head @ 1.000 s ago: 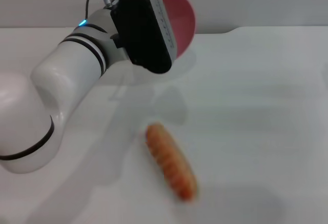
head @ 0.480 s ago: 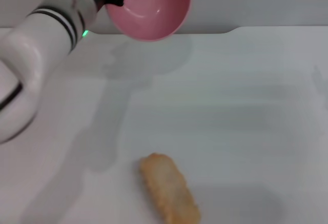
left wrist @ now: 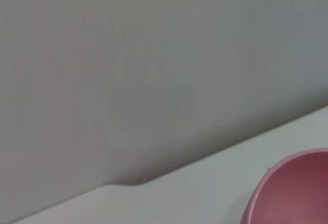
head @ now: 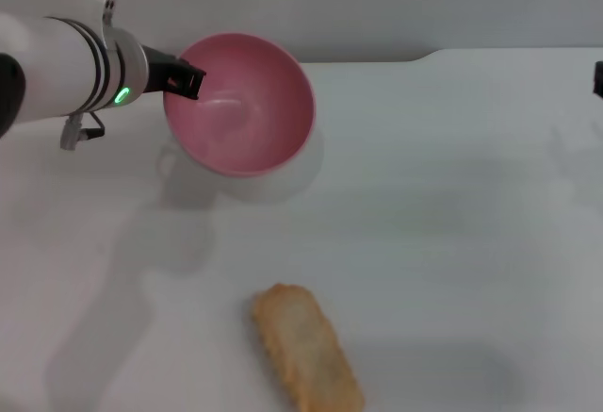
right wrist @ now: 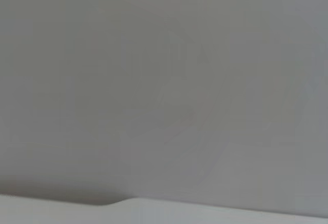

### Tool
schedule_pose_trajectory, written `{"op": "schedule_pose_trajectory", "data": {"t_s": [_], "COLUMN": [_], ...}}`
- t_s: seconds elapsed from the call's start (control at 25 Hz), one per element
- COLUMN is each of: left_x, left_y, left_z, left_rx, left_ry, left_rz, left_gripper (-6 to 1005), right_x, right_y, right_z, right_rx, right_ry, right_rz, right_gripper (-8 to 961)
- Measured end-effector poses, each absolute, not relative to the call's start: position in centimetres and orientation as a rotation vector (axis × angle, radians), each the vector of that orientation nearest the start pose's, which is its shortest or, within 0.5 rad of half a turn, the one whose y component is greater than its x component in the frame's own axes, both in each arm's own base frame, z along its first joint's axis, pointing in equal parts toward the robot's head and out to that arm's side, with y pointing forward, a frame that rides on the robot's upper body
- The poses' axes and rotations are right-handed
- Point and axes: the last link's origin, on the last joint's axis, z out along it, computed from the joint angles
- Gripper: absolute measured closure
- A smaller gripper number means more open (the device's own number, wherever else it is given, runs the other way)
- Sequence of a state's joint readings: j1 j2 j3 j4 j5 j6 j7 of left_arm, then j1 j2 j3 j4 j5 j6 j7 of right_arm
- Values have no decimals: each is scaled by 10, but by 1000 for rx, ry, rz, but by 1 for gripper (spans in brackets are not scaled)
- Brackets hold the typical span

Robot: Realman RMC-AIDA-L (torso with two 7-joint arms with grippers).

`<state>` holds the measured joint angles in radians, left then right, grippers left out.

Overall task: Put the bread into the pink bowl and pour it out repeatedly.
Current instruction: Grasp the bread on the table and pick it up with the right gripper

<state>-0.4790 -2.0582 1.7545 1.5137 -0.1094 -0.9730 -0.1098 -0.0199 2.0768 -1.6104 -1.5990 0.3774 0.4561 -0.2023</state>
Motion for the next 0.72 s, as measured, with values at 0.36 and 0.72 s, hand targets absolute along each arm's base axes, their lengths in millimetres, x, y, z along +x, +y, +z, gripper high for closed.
{"op": "schedule_pose_trajectory", "data": {"t_s": [0.36, 0.72], "left_x": [-160, -183], "left_y": [389, 390], "left_z": [33, 43], "left_rx": [-1883, -1815], "left_ry": [-838, -932], "left_rz": [303, 432], "left_gripper": [941, 941], "right_x": [223, 179], "right_y": [340, 342], "right_z": [47, 12], "right_rx": [-1928, -2174], "right_ry": [913, 949], "right_rz": [93, -36], "right_gripper": [362, 362]}}
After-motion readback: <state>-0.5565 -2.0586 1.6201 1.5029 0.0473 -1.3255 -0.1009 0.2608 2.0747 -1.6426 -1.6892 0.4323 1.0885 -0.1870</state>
